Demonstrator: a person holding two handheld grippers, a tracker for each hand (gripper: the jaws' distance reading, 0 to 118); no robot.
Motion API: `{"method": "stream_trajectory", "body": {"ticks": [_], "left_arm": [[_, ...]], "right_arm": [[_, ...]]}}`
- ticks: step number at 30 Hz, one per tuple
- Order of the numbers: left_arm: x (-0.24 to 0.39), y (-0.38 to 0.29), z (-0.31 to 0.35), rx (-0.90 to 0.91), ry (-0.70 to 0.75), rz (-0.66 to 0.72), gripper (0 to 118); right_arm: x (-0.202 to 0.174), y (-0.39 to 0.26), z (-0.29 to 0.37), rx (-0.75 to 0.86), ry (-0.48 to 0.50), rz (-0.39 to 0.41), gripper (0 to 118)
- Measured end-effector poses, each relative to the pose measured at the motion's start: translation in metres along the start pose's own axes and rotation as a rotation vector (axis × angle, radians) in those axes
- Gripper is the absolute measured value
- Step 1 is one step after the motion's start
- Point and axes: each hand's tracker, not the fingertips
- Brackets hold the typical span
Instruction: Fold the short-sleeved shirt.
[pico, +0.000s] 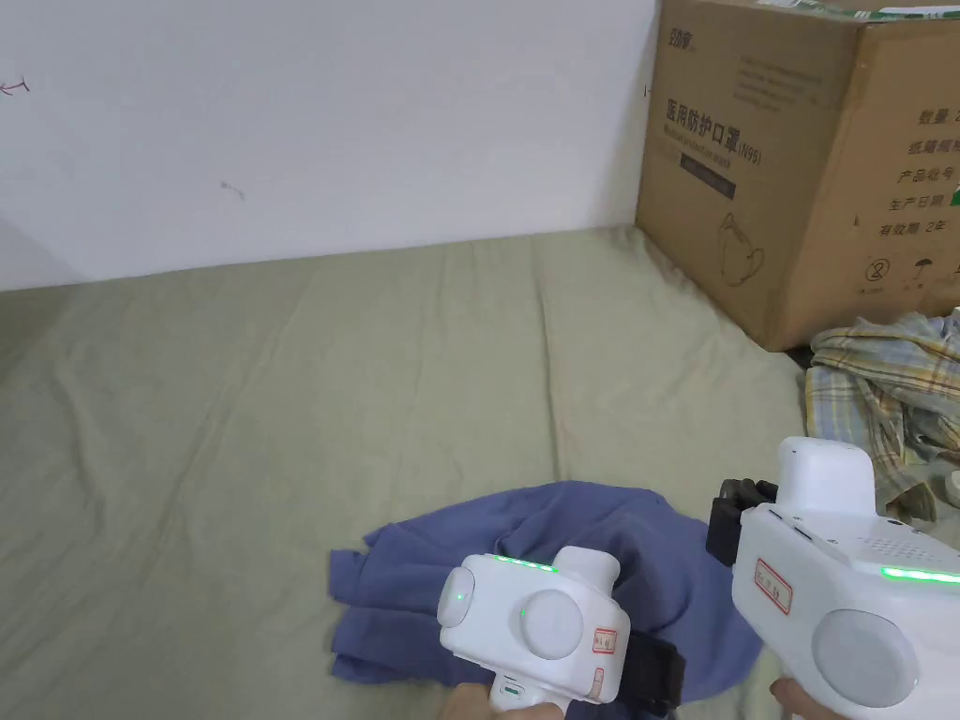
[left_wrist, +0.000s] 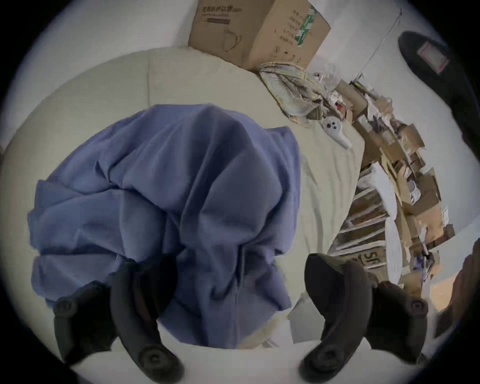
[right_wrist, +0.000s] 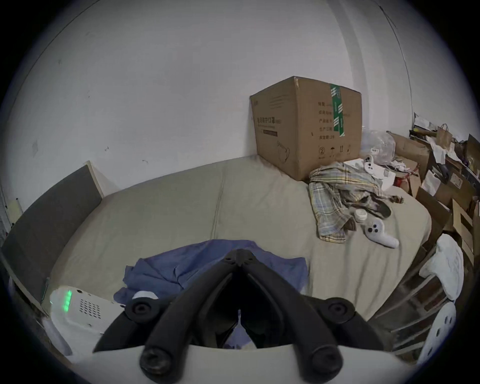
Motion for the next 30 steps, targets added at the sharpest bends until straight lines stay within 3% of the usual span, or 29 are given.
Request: {"method": "stream_trajectory", "body": {"ticks": [4, 8, 10, 12, 14, 20, 21, 23, 24, 30], "left_arm": [[-0.010, 0.005, 0.036, 0.072, 0.048, -0.034, 103], [-0.041, -0.011, 0.090, 0.185, 0.051, 0.090, 97], [-0.062, -0.032, 0.112, 0.224, 0.048, 0.152, 58], [-0.081, -0.059, 0.122, 0.238, 0.120, 0.200, 1], [-0.099, -0.087, 0.124, 0.199, 0.204, 0.225, 0], [-0.135, -0.127, 0.121, 0.170, 0.233, 0.353, 4], [-0.138, -0.125, 0.121, 0.166, 0.244, 0.361, 25], [-0.146, -0.115, 0.120, 0.178, 0.264, 0.369, 79], [-0.150, -0.109, 0.118, 0.178, 0.266, 0.371, 98], [-0.172, -0.063, 0.086, 0.182, 0.280, 0.379, 97]], "right_arm": [[-0.008, -0.001, -0.002, -0.011, 0.009, 0.024, 1], [-0.015, -0.002, -0.004, -0.021, 0.027, 0.035, 1], [-0.020, -0.004, -0.003, -0.024, 0.034, 0.051, 1], [-0.025, -0.007, -0.004, -0.030, 0.039, 0.060, 1], [-0.031, -0.011, -0.007, -0.042, 0.055, 0.062, 1], [-0.052, -0.022, -0.017, -0.075, 0.078, 0.090, 1], [-0.055, -0.023, -0.019, -0.082, 0.084, 0.093, 1], [-0.060, -0.024, -0.023, -0.093, 0.092, 0.103, 1], [-0.062, -0.025, -0.025, -0.096, 0.093, 0.110, 1], [-0.067, -0.030, -0.043, -0.137, 0.084, 0.146, 1]]}}
